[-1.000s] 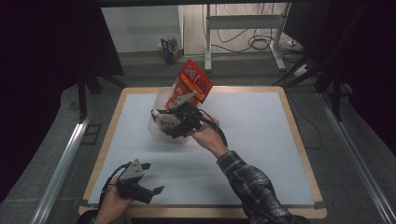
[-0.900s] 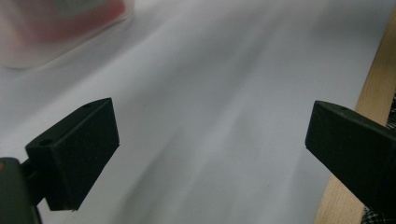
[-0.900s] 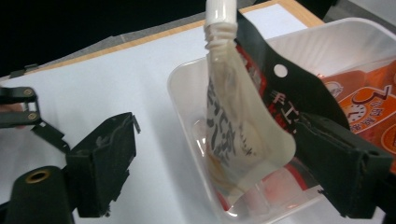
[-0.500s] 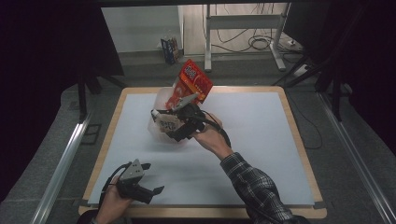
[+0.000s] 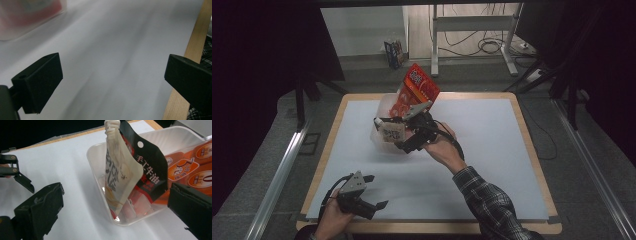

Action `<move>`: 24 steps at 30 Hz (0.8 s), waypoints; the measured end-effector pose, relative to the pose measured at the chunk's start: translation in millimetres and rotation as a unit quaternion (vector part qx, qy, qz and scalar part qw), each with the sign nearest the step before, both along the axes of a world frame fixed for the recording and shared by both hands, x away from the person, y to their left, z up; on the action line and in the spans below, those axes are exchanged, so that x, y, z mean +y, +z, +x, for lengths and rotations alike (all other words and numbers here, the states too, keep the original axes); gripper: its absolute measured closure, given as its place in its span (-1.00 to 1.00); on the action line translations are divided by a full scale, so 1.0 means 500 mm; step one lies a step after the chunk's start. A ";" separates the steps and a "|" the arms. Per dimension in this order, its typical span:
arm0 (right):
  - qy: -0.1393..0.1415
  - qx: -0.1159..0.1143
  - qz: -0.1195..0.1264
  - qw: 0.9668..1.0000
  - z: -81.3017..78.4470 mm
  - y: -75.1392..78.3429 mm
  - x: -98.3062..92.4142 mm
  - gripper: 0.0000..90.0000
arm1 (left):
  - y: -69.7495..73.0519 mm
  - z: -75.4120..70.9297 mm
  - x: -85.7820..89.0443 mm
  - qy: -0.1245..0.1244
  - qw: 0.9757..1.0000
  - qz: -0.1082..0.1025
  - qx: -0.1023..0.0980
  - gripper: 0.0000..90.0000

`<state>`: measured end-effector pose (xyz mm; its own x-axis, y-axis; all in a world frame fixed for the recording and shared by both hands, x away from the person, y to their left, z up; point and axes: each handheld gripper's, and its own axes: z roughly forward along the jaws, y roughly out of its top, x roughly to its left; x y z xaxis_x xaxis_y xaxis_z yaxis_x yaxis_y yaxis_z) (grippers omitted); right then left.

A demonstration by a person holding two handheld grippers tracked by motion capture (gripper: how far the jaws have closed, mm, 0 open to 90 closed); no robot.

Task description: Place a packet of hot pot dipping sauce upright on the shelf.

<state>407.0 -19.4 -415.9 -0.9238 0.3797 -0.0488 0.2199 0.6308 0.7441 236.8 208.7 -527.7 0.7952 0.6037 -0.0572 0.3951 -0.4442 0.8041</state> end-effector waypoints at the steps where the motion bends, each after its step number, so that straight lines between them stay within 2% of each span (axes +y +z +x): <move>1: 0.001 -0.002 0.001 1.000 0.000 0.000 -0.003 -1.00 | 0.000 0.000 0.000 0.000 1.000 0.001 -0.001 -0.97; 24: 0.000 -0.006 0.003 1.000 -0.018 -0.005 -0.036 -1.00 | -0.001 0.000 -0.003 -0.001 1.000 0.007 -0.003 -0.97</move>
<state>397.8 -37.6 -418.5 -0.9231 0.3803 -0.0569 0.2118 0.6264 0.7502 236.7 207.4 -528.4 0.7969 0.6025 -0.0444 0.3894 -0.4561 0.8002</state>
